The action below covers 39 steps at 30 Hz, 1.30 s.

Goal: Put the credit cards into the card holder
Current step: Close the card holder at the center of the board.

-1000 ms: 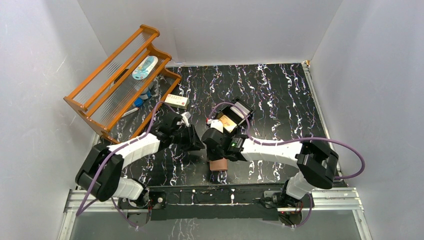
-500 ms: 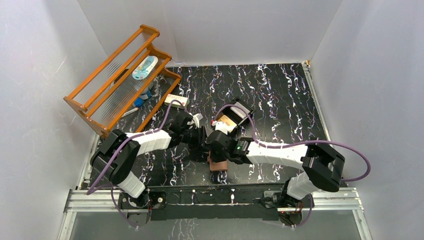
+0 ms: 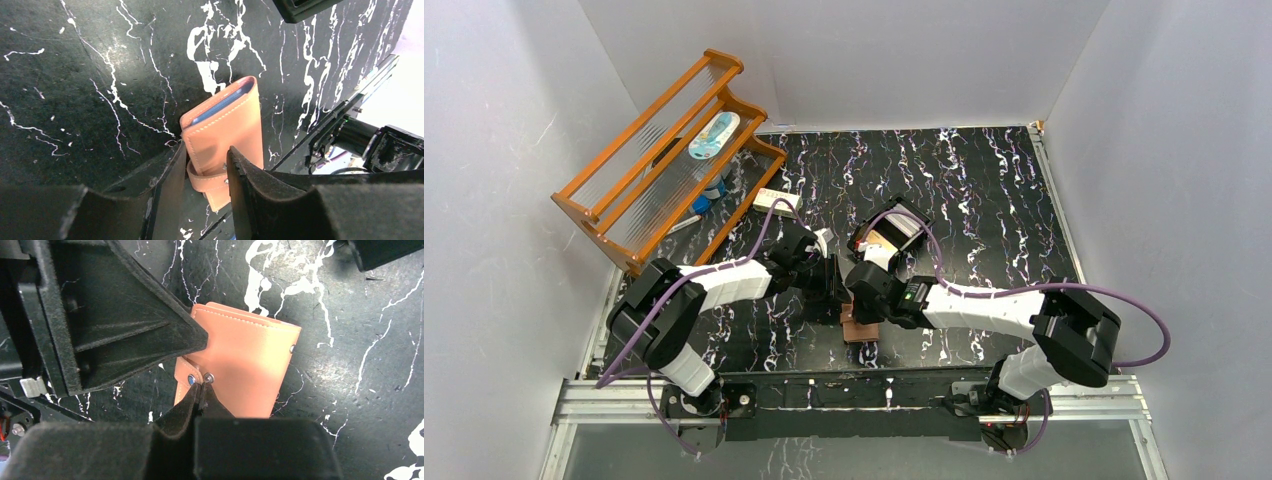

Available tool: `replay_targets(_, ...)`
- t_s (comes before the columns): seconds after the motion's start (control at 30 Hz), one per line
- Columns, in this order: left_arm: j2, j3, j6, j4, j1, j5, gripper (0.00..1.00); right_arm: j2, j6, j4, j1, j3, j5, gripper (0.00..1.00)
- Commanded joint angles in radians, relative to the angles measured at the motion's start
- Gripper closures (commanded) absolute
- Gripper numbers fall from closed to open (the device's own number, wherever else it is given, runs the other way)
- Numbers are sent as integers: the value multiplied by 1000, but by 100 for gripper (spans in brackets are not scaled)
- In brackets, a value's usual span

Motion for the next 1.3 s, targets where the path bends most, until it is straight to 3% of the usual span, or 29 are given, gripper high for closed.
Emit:
replay_targets(0.0, -9, 27, 18, -43, -10, -40, 66, -32, 11, 22, -12, -11, 27, 100)
replay_targets(0.5, -131, 18, -22, -78, -16, -70, 65, -16, 11, 37, -18, -19, -7, 100)
replay_targets(1.27, -184, -22, -23, -135, -58, -67, 65, -5, 38, -14, -24, -25, 40, 100)
